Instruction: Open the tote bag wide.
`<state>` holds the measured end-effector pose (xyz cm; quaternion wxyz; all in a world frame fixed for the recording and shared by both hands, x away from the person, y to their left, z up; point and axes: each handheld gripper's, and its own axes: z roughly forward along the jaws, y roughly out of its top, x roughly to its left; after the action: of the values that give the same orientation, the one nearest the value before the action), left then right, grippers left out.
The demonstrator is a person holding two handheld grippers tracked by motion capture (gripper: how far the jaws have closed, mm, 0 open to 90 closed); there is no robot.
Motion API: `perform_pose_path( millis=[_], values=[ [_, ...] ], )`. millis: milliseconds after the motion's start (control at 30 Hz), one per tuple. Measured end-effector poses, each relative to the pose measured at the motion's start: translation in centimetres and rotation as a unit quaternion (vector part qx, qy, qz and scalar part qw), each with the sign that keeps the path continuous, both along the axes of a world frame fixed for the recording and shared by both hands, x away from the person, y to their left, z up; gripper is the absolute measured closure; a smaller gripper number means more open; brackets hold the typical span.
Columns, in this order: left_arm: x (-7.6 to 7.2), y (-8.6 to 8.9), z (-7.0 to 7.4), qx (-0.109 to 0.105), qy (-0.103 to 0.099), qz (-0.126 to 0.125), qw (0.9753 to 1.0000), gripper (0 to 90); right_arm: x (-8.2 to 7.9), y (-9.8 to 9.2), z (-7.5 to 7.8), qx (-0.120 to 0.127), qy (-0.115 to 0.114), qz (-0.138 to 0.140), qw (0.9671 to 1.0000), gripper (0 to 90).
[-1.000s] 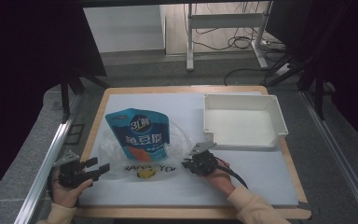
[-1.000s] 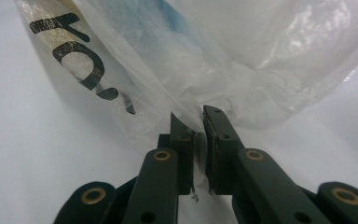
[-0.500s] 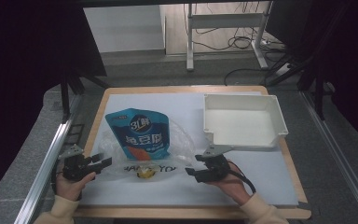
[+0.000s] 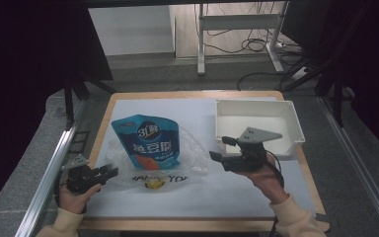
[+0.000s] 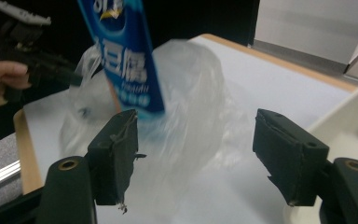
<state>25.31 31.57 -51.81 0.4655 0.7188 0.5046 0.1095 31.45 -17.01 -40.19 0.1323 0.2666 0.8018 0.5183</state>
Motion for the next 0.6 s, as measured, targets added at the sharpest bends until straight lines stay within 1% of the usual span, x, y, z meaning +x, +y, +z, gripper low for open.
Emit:
perform_pose_path(
  millis=[67, 167, 233, 367, 500, 533, 600],
  values=[
    [0.0, 0.0, 0.0, -0.001, 0.002, -0.003, 1.0, 63.5, 1.5, 1.1, 0.4, -0.001, 0.006, 0.008, 1.0, 30.9],
    [0.0, -0.1, -0.2, -0.002, 0.006, -0.005, 1.0, 65.8, 3.7, 3.1, 0.5, -0.011, 0.016, 0.018, 0.9997, 30.9],
    [0.0, -0.1, -0.3, 0.0, 0.008, -0.007, 0.9999, 66.8, 4.8, 4.5, 0.1, -0.019, 0.025, 0.023, 0.9992, 31.2],
    [0.0, -0.2, -0.4, 0.0, 0.01, -0.01, 0.9999, 68.2, 6.5, 6.4, -1.1, -0.039, 0.043, 0.029, 0.9979, 37.4],
    [0.1, -0.5, -0.6, 0.001, 0.013, -0.014, 0.9998, 70.0, 7.3, 7.3, -2.4, -0.053, 0.064, 0.037, 0.9959, 47.1],
    [0.1, -0.5, -0.6, 0.002, 0.014, -0.016, 0.9998, 70.6, 7.3, 7.5, -2.7, -0.06, 0.069, 0.038, 0.9951, 51.7],
    [0.2, -0.6, -0.6, 0.004, 0.015, -0.019, 0.9997, 72.5, 7.5, 7.7, -3.2, -0.063, 0.076, 0.037, 0.9944, 66.1]
  ],
)
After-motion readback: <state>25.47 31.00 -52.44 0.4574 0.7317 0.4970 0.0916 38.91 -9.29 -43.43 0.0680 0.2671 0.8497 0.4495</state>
